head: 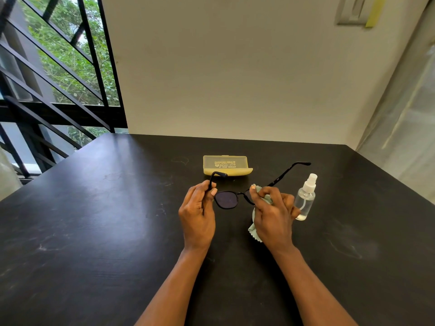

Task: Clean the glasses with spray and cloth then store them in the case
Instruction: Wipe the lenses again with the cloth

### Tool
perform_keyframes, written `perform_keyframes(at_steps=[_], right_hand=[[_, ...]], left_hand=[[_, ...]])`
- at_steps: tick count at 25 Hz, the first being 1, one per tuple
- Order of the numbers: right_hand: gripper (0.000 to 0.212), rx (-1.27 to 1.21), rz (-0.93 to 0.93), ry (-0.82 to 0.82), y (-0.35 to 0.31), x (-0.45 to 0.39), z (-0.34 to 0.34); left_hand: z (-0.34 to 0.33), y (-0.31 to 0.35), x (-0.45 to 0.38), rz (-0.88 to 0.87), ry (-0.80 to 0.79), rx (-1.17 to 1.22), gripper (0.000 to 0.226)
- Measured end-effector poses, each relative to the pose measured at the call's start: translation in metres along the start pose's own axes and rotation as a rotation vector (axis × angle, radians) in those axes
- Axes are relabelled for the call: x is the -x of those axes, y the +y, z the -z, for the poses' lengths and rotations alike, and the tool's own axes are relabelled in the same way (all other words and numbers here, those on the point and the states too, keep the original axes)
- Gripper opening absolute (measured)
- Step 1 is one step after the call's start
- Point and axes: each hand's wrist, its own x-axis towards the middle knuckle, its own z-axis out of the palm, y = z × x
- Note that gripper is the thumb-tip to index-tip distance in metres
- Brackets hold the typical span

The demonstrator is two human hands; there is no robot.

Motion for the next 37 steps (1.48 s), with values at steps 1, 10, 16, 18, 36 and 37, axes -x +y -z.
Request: perform_keyframes(at_steps=[1,10,16,18,36,37], right_hand=[[0.05,-0.032,-0.012,0.005,-0.001,0.0,0.0],[0.028,-0.209,-0.02,0.023,0.002,-0.002,0.0],[0.034,0.036,-0.073,0.038,-0.001,-0.003,0.007],[0.042,0.061,-0.062,-0.013,-0.001,-0.002,0.006],[0.025,-0.022,-0.133,-0.009,0.001,-0.003,0.007],[0.028,0.017,-0.144,-0.016,0.001,-0.003,0.006]], left_hand=[[0.0,0.0,0.0,0.003,0.0,0.002,0.023],[0.001,-0.001,-0.001,0.026,0.014,0.026,0.022],[0.003,-0.002,-0.003,0.017,-0.008,0.063,0.022],[0.003,-0.002,-0.002,0.017,-0.017,0.07,0.023],[0.0,-0.004,-0.001,0.066,-0.059,0.035,0.02],[0.0,-0.004,-0.001,0.059,-0.065,0.031,0.02]])
